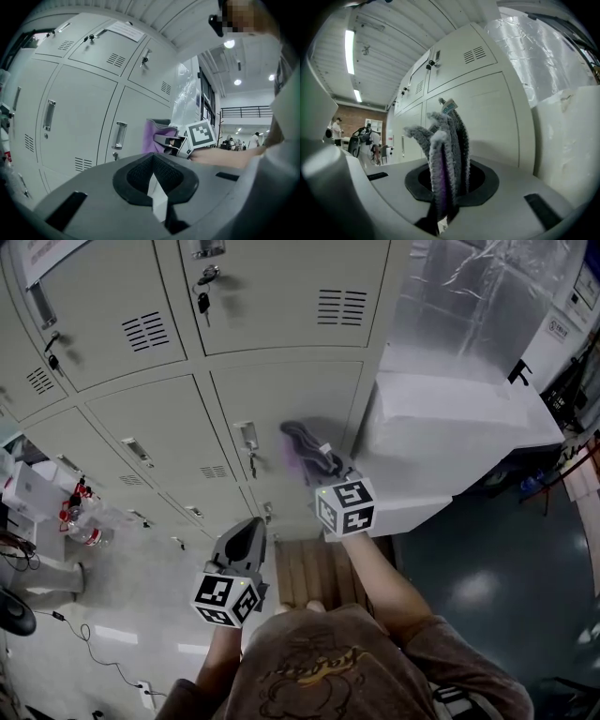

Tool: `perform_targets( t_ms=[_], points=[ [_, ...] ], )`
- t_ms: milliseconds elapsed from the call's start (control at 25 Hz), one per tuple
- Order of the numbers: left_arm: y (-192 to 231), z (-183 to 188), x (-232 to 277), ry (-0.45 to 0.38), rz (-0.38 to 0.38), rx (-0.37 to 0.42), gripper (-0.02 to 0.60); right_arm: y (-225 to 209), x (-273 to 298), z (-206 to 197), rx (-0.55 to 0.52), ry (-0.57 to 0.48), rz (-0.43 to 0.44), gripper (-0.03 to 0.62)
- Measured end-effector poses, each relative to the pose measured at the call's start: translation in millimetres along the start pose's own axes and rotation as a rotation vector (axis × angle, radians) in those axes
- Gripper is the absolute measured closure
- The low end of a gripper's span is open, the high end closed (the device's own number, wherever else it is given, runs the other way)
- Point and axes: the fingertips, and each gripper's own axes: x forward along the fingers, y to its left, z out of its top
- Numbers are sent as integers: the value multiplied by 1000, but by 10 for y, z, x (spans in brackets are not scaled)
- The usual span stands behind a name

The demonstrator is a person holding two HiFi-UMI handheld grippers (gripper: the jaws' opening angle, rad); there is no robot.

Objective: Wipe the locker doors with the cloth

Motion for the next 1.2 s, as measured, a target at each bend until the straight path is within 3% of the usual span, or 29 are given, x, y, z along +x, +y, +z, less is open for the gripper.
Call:
perform_targets(
  t_ms=[560, 1200],
  points=[
    [426, 42, -293, -24, 137, -13, 581, 673, 594, -424, -15, 59, 150, 542],
    [610, 54, -269, -22, 172, -20, 581, 674, 943, -625, -57, 93, 115, 542]
  ],
)
